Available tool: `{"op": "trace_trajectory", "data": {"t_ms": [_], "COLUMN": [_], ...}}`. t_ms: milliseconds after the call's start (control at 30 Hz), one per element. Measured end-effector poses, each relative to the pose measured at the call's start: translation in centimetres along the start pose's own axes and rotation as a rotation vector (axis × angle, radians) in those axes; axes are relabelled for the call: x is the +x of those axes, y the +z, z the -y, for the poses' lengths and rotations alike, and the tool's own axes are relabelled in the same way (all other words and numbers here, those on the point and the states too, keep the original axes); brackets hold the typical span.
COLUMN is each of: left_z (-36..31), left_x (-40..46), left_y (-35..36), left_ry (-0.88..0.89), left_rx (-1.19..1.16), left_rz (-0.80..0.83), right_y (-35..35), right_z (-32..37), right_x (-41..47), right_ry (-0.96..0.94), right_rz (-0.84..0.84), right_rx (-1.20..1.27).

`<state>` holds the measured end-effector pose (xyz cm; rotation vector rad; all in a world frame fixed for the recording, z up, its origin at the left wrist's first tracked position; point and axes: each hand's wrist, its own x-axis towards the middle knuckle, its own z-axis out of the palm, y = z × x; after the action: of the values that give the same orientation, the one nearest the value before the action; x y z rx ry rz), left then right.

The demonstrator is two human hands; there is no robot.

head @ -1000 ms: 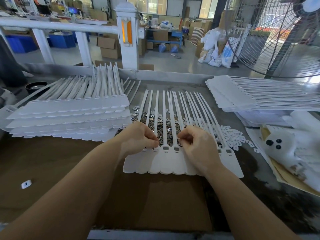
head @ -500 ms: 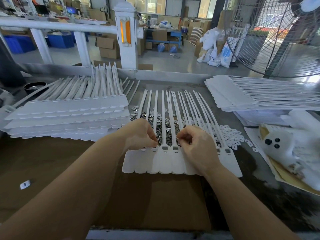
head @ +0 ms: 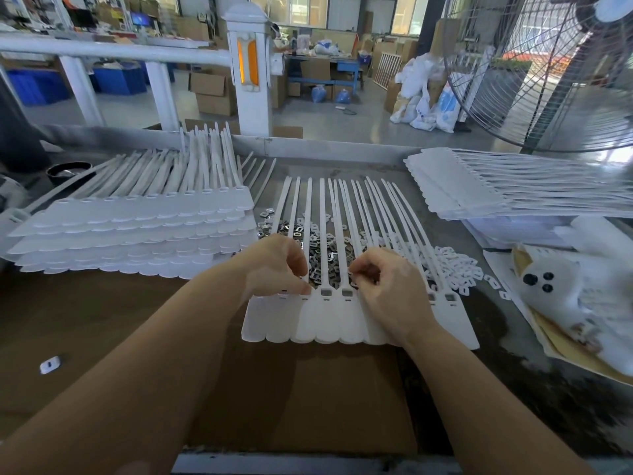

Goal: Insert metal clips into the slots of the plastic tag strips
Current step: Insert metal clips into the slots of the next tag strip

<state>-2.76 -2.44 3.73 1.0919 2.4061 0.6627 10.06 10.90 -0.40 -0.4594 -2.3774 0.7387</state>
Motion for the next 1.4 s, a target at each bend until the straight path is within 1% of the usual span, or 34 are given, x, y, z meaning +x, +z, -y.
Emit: {"op": "trace_trajectory", "data": {"t_ms": [67,100,167,233,300,400,467,533,667,800,867,1200,1300,1400], "left_z": [-0.1,-0.2,-0.7,-1.5,-2.1,-2.0,-1.7,-1.4,-1.4,-1.5,-1.5,-1.4,-1.4,-1.4], "left_x": [-0.2,-0.2,-0.3,-0.3,-0.1,0.3,0.6,0.9,1.0,0.9,0.9,0.9,0.9,0.9], "left_y": [0.1,0.3,1.1,2.3,3.8,5.6,6.3,6.5,6.4,6.6,6.6,6.7,6.7,6.7], "left_ry": [-0.004,-0.004,0.007,0.066,0.162,0.249,0.239,0.219,0.219,0.207,0.206,0.208,0.204,0.206], "left_rx": [0.006,-0.001,-0.040,-0.033,0.013,0.123,0.237,0.272,0.252,0.259,0.255,0.240,0.238,0.238], "left_rz": [-0.002,-0.031,-0.150,-0.263,-0.299,-0.254,-0.200,-0.162,-0.175,-0.192,-0.199,-0.214,-0.215,-0.219], "right_y": [0.0,-0.1,-0.2,-0.4,-0.8,-1.3,-1.7,-2.0,-1.9,-1.7,-1.7,-1.2,-1.4,-2.3], "right_z": [0.1,0.1,0.2,0.4,0.5,0.2,-0.5,-1.3,-2.4,-2.7,-2.7,-2.9,-2.7,-2.1], "right_x": [0.1,0.2,0.4,0.6,0.9,1.6,2.2,2.7,3.7,4.5,4.8,4.2,4.2,4.5], "right_ry": [0.014,0.029,0.061,0.084,0.110,0.155,0.193,0.230,0.267,0.300,0.298,0.250,0.252,0.300], "right_rz": [0.009,0.018,0.040,0.074,0.109,0.063,0.005,-0.019,0.047,0.173,0.201,0.062,0.092,0.169], "right_rx": [0.000,0.002,0.009,0.017,0.045,0.032,-0.083,-0.206,-0.342,-0.419,-0.454,-0.456,-0.450,-0.344]}}
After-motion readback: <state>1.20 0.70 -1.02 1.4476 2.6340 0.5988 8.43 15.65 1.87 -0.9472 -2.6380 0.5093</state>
